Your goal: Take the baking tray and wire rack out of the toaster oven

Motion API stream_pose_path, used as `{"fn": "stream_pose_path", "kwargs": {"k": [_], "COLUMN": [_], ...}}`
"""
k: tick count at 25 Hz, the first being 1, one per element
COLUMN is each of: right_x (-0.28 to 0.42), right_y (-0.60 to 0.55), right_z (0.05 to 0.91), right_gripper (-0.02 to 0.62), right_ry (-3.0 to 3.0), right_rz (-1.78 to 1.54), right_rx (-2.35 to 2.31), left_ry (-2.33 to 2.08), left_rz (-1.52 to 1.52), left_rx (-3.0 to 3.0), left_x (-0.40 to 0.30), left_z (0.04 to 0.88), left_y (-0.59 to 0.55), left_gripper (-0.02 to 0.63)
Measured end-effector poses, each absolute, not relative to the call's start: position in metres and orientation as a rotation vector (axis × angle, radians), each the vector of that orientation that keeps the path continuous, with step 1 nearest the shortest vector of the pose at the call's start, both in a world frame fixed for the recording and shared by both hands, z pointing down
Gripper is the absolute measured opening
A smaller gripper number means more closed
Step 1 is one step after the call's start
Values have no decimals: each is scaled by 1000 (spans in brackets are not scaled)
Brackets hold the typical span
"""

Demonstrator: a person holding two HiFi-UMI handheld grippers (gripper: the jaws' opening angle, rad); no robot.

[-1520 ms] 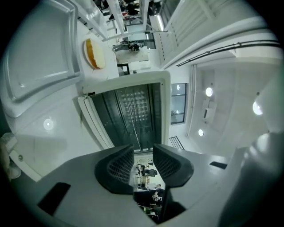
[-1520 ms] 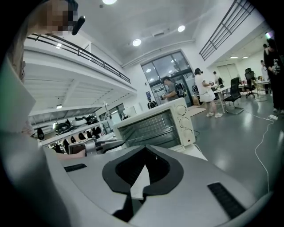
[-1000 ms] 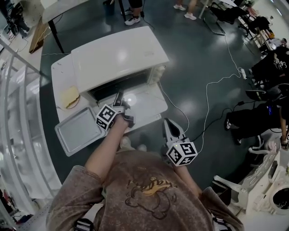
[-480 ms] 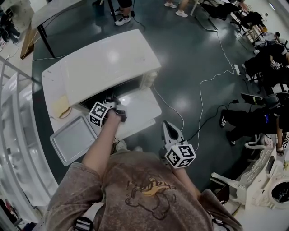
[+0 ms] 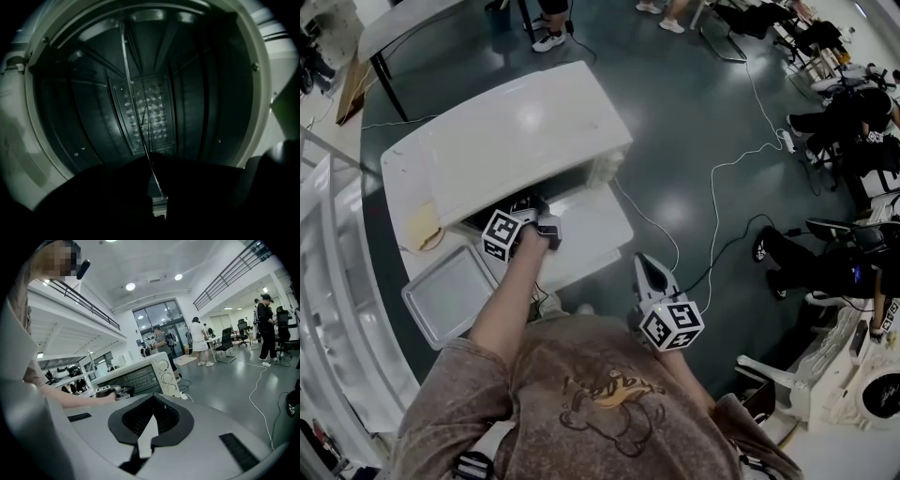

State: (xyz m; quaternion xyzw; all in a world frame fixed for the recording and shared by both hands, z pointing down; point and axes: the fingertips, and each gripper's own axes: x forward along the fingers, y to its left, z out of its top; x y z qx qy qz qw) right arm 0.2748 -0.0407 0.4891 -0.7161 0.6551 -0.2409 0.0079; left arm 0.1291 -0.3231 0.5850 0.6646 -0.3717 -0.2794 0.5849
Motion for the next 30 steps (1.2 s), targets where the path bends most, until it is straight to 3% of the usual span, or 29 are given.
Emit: {"fn": "stream_pose_path", "kwargs": {"k": [30], "right_x": [271], "right_y": [0], "right_z": [489], "right_gripper": [-2], "right_ry": [2064], "right_rz": [-723], "right_rx": [-2204], "left_ry": [-783], "left_rz": [-640], "left_rx": [1482], "left_x": [127], "left_z": [575], "left_y": [-196], "left_gripper": [2]}}
